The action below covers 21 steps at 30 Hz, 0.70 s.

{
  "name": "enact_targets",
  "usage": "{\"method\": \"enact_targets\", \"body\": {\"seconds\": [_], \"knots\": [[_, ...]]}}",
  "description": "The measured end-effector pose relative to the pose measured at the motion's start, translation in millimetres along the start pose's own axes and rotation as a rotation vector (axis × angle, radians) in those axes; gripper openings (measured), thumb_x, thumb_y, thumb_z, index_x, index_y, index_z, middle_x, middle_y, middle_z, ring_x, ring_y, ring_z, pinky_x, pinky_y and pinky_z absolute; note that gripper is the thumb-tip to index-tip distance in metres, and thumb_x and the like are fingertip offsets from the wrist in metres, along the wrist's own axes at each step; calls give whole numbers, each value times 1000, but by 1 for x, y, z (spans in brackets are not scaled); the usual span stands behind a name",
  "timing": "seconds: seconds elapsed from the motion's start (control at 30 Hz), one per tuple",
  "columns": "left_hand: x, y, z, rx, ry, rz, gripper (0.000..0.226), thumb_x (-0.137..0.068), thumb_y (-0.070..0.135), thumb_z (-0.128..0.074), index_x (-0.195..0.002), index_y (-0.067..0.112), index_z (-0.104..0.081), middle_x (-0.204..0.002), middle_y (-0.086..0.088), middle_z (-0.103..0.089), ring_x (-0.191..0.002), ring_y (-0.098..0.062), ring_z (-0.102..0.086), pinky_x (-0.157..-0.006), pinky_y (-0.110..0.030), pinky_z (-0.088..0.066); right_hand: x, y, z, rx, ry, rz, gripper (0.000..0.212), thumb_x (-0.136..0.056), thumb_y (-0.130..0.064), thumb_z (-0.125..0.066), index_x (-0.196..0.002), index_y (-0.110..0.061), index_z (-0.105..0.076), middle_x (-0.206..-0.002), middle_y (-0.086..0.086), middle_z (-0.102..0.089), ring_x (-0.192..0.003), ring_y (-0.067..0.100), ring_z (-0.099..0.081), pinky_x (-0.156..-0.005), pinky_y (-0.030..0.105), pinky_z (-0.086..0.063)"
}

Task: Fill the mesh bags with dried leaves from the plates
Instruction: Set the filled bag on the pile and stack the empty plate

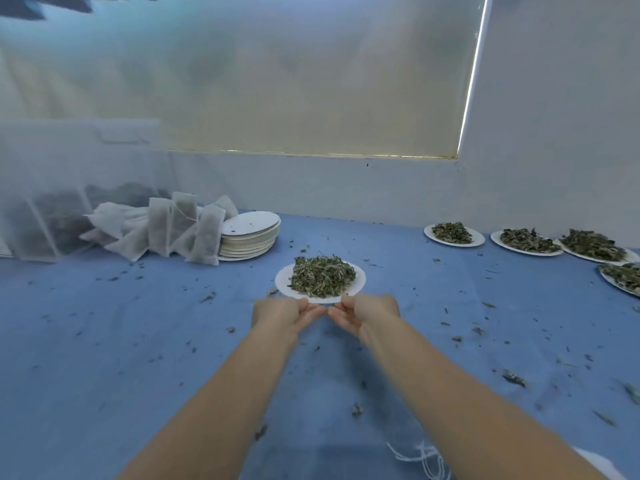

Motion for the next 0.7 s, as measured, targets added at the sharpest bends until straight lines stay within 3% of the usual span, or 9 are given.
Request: {"method": "enact_targets", "body": {"seconds": [0.07,0.23,0.4,0.57,0.7], "knots": [[10,-7,27,-8,22,6,9,-86,-17,-49,-93,-17,-53,-80,-27,-63,-57,-29,-63,-52,-29,-56,15,21,-9,22,-46,-3,9,-85,7,-61,-78,8,-55,-61,15,-61,-34,19,-59,-35,22,-47],[16,-23,77,7,105,9,7,-84,-16,-53,-91,-17,-53,-74,-25,-61,-53,-31,-63,-38,-24,-51,37,59,-25,91,-103,-25,10,-85,8,-60,-77,9,-55,-70,19,-61,-49,25,-62,-36,24,-49],[13,-32,91,-70,163,6,10,-86,-13,-53,-77,-10,-56,-75,-23,-62,-56,-31,-64,-51,-30,-57,40,72,-27,180,-73,-35,7,-84,6,-63,-82,10,-58,-71,20,-63,-54,27,-63,-40,28,-53],[19,-31,90,-146,155,38,8,-90,-11,-49,-92,-14,-56,-82,-27,-61,-54,-32,-61,-39,-30,-53,49,63,-21,308,-117,-40,21,-80,-4,-72,-74,4,-53,-69,21,-63,-58,32,-65,-54,36,-58],[34,-29,73,-153,113,24,13,-90,-12,-46,-100,-15,-54,-77,-26,-60,-53,-33,-60,-36,-31,-50,62,56,-13,398,-176,-31,22,-89,-15,-64,-89,-1,-47,-68,24,-62,-51,31,-63,-53,38,-58]]}}
Point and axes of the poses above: each hand's wrist, its own x-axis away from the middle knuckle, its own z-axis out of the back of the hand, y = z × x, the point moved 5 cm from there along -x, towards the middle knuckle
